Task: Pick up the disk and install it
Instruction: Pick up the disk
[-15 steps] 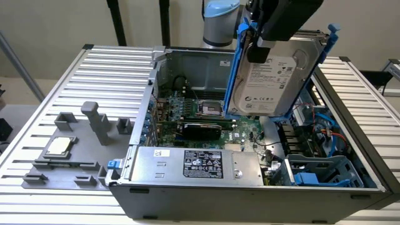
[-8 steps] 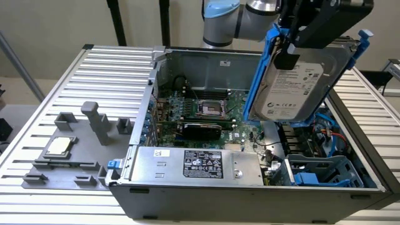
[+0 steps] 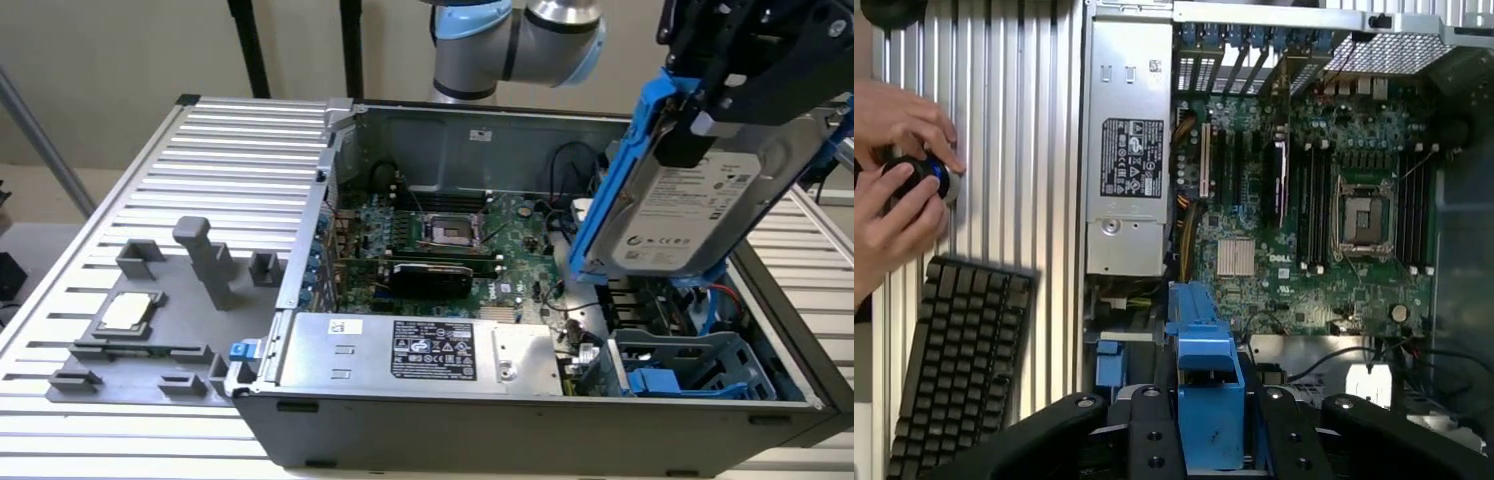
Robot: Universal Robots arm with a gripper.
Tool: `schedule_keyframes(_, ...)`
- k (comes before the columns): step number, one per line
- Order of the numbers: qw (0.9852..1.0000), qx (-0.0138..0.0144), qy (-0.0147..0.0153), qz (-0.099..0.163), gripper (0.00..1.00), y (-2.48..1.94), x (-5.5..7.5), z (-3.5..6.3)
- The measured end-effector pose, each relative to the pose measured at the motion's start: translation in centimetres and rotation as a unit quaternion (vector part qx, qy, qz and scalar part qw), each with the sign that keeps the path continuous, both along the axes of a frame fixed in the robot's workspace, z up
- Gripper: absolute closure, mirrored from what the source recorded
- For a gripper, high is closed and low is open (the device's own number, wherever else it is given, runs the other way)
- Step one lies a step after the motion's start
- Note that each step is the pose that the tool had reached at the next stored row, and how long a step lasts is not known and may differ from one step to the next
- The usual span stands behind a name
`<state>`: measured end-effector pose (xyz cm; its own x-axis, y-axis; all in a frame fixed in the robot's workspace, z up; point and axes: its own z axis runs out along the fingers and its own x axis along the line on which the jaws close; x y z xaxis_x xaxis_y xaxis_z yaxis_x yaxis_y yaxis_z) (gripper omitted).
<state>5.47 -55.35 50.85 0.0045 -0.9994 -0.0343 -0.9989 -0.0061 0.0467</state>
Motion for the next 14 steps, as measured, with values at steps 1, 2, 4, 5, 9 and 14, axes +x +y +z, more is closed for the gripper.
schedule_keyframes(1, 1.0000, 0.0000, 0.0000, 0.000, 0.67, -0.19, 0.4, -0.01)
schedule_keyframes(2, 1.0000, 0.0000, 0.0000, 0.000, 0.67, -0.38, 0.9, -0.03)
schedule_keyframes(4, 1.0000, 0.0001, 0.0000, 0.000, 0.67, -0.80, 1.7, -0.08)
schedule_keyframes(5, 1.0000, 0.0000, 0.0000, 0.000, 0.67, -1.03, 2.1, -0.10)
schedule_keyframes(9, 1.0000, 0.0000, 0.0000, 0.000, 0.67, -1.96, 3.6, -0.22)
schedule_keyframes(14, 1.0000, 0.0001, 0.0000, 0.000, 0.67, -2.94, 5.0, -0.34)
